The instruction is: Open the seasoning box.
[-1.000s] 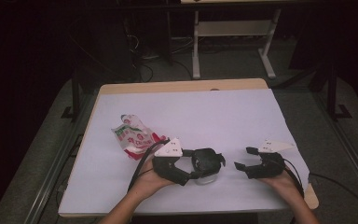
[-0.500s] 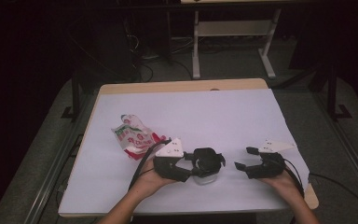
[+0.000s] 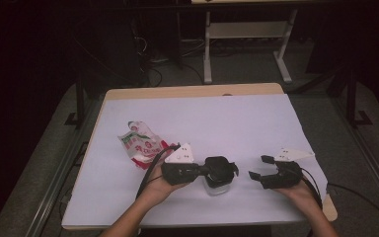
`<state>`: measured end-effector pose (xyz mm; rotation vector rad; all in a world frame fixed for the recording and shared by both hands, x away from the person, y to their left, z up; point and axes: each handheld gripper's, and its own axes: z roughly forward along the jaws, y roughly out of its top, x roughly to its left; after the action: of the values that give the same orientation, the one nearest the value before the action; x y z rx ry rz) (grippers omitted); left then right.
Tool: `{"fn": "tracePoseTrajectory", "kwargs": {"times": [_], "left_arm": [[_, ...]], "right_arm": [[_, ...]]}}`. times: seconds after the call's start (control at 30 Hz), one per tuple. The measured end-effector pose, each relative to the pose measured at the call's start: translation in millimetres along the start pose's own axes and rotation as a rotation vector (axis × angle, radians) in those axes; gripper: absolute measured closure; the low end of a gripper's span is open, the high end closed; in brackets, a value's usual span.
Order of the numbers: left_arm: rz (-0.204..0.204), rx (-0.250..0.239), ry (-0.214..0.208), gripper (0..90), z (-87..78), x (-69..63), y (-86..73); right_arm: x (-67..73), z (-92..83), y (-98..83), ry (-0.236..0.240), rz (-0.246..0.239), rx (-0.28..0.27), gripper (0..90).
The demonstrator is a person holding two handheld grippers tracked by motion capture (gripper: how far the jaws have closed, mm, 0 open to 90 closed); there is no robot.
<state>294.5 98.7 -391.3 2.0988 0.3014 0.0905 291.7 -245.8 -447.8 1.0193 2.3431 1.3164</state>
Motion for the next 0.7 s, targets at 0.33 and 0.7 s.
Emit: {"fn": "tracePoseTrajectory", "kwargs": {"times": [0.33, 0.7], "left_arm": [[-0.02, -0.002, -0.034, 89.8, 2.0, 1.8, 8.3], [-0.021, 0.018, -0.043, 89.8, 4.5, 3.3, 22.3]], "right_arm": [[0.7, 0.7, -0.5, 0.008, 0.003, 0.004, 19.0], [0.5, 0.9, -0.8, 0.009, 0.013, 0.004, 19.0]]}}
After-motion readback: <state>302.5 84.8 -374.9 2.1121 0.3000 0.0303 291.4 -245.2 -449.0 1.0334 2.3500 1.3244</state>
